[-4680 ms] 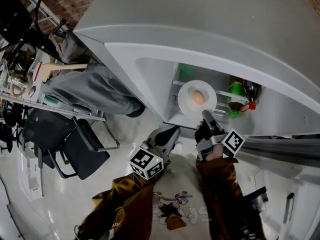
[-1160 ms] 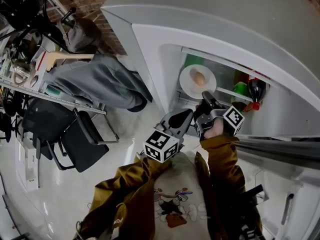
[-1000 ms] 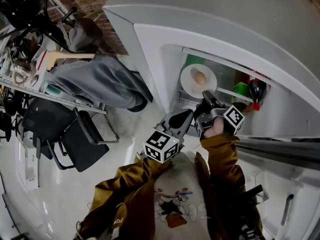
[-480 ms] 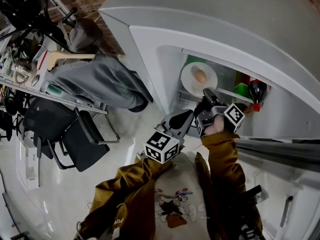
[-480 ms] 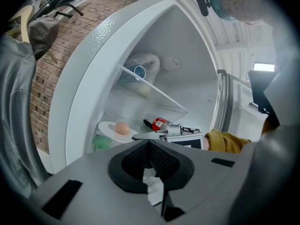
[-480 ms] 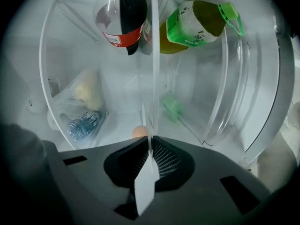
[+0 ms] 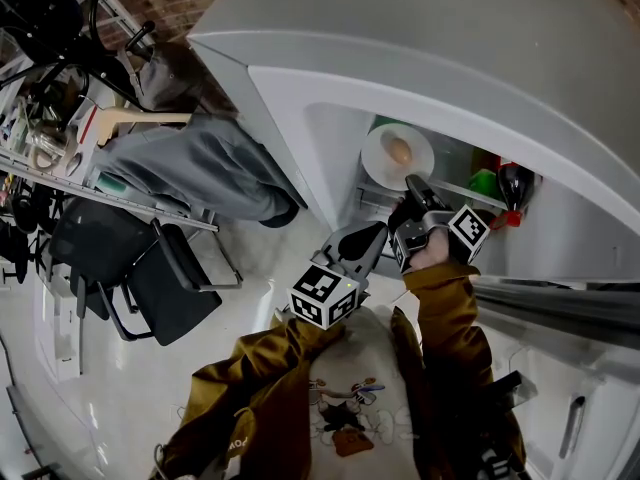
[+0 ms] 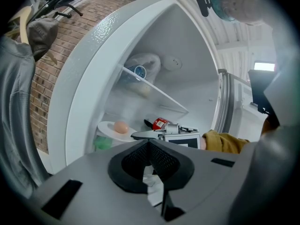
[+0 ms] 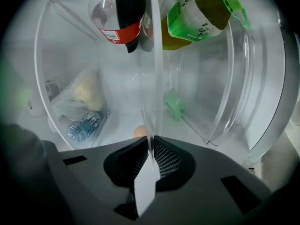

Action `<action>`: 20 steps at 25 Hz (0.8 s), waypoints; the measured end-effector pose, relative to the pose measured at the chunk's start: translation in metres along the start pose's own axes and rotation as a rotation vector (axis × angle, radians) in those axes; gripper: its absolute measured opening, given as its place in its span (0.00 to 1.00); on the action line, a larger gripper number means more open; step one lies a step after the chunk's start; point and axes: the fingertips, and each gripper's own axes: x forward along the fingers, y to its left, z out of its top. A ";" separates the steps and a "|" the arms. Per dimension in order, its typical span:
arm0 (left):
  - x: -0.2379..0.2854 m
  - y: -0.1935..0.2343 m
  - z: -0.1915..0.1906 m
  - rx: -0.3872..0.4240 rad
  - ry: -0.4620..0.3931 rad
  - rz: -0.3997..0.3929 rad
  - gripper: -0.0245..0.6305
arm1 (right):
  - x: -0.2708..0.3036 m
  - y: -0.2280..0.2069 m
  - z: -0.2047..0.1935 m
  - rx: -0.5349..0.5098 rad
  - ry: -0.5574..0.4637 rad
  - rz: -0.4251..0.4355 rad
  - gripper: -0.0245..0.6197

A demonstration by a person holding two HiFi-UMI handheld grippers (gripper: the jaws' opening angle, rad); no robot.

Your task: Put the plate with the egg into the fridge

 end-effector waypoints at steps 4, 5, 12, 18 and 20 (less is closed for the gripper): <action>0.000 -0.001 -0.001 -0.001 0.003 -0.004 0.05 | 0.000 0.000 -0.002 -0.012 0.011 -0.011 0.07; 0.000 -0.001 -0.002 -0.002 0.004 -0.005 0.05 | 0.000 0.000 -0.003 -0.017 0.013 -0.012 0.10; -0.004 -0.001 -0.004 -0.005 0.004 -0.005 0.05 | -0.002 -0.003 -0.005 -0.032 0.026 -0.004 0.17; -0.005 -0.004 -0.006 -0.008 0.000 -0.008 0.05 | -0.006 -0.003 -0.016 -0.043 0.059 -0.016 0.18; -0.005 -0.004 -0.007 -0.008 0.000 -0.007 0.05 | -0.007 -0.004 -0.021 -0.052 0.077 -0.017 0.18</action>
